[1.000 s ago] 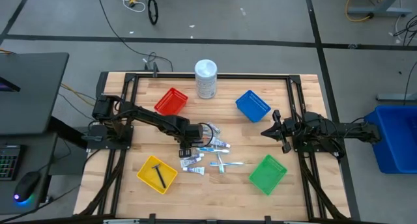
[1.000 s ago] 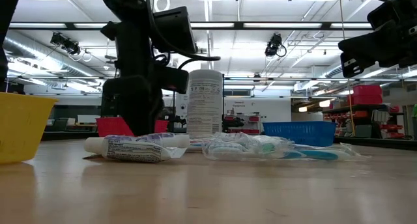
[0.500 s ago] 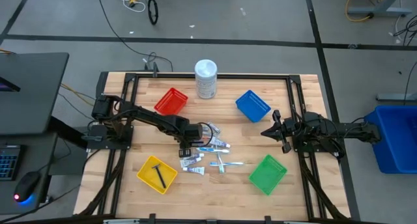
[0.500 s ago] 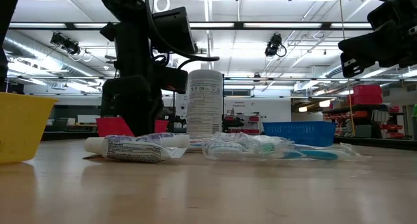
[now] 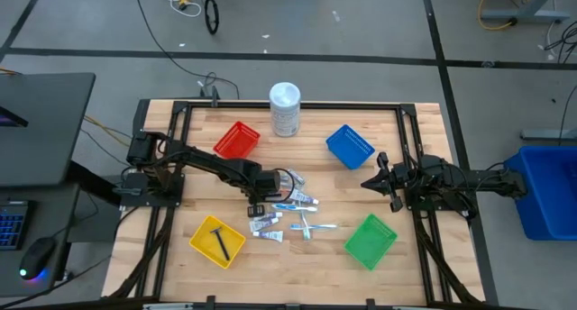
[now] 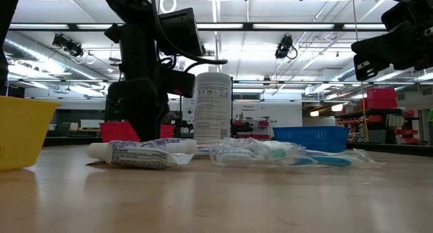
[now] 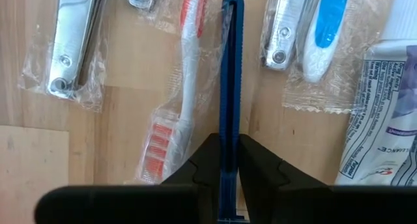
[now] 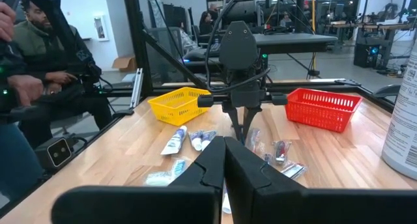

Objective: Pick & Place Travel size toiletries
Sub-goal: Put the blue razor blade into the yellow basket

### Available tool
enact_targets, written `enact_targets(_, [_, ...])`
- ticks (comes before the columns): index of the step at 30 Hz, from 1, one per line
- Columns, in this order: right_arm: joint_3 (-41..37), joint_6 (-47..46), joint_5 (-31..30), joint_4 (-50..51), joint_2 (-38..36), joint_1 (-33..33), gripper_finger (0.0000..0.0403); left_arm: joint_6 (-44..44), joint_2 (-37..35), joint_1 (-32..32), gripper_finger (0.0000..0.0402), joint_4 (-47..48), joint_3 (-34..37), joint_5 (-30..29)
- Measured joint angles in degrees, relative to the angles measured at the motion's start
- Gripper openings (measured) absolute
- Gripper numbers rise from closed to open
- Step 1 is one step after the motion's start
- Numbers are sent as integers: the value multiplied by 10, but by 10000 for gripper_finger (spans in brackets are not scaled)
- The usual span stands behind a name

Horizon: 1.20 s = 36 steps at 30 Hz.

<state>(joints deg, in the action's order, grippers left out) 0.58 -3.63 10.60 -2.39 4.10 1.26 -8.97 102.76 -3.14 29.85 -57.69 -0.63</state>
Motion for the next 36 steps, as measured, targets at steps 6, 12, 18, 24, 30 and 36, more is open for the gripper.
enact_targets(6, [0,0,0,0,0,0,13,-8,0,-1,41,-5,1,2])
enact_targets(12, [0,0,0,0,0,0,13,-24,-16,-11,41,35,-1,25])
enact_targets(18, [0,0,0,0,0,0,14,-10,-54,-30,38,61,-7,19])
enact_targets(24, [0,0,0,0,0,0,13,2,-88,-42,42,75,-7,7])
enact_targets(30, [0,0,0,0,0,0,13,14,-136,-65,38,94,-7,9])
enact_targets(36, [0,0,0,0,0,0,13,17,-196,-95,41,120,-8,26])
